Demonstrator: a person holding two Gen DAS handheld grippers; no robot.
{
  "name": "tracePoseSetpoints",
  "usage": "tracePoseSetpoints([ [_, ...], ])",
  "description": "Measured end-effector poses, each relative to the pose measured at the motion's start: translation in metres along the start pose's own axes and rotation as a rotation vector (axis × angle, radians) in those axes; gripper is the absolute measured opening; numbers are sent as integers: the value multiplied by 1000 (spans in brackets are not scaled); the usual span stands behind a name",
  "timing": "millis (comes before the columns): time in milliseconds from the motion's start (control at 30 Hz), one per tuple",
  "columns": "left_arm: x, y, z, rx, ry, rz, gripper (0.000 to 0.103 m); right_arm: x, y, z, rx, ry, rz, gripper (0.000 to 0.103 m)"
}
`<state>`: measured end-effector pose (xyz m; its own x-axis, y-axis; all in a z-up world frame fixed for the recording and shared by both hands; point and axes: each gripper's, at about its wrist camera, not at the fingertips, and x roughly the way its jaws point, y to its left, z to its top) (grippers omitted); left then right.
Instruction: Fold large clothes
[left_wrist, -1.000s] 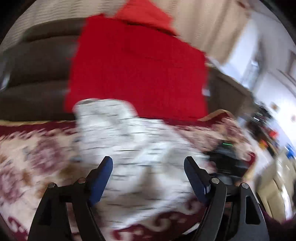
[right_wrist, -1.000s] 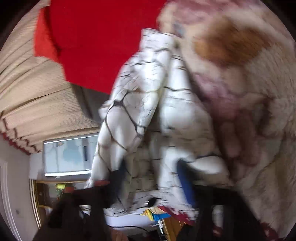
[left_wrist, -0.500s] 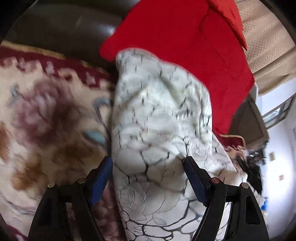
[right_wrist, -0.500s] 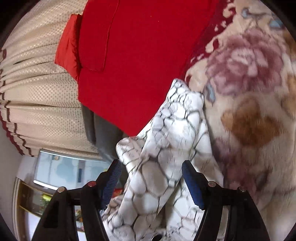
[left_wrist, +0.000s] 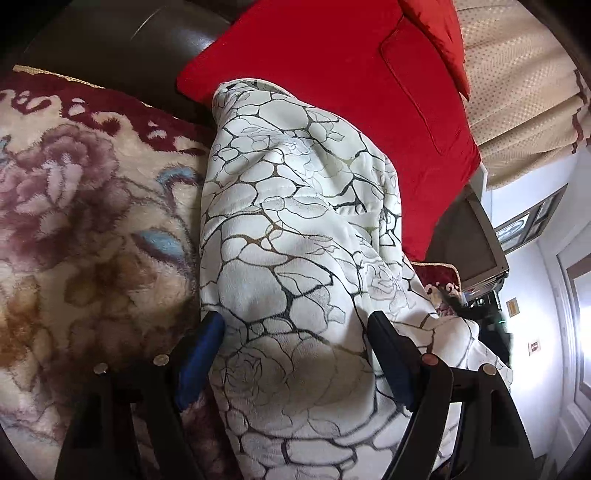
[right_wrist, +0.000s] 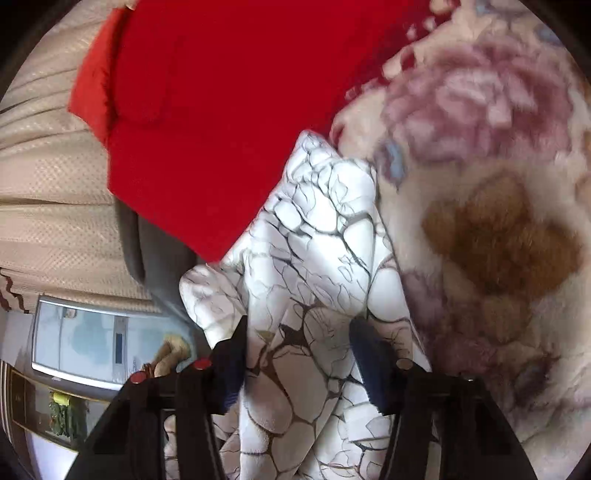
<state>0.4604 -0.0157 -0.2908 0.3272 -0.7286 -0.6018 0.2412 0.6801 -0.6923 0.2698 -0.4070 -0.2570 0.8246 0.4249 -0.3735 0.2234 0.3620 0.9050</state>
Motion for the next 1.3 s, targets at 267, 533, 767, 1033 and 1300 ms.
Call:
tracePoseSetpoints([
  [267,-62,1,-2,60,-66,80,80,17,96,8,-378,119,-8,73],
  [533,-40,20,-20,35,52,112,80,136,110,2,-337,439,-129,75],
  [767,-35,18,-32,17,50,69,76,151,129,-33,-510,389,-177,10],
  [1033,13,-69,-48,237,55,141,81,64,99,3,-487,179,-241,8],
  [1300,45,-130,-71,482,98,266,85,23,-17,37,-263,109,-290,8],
])
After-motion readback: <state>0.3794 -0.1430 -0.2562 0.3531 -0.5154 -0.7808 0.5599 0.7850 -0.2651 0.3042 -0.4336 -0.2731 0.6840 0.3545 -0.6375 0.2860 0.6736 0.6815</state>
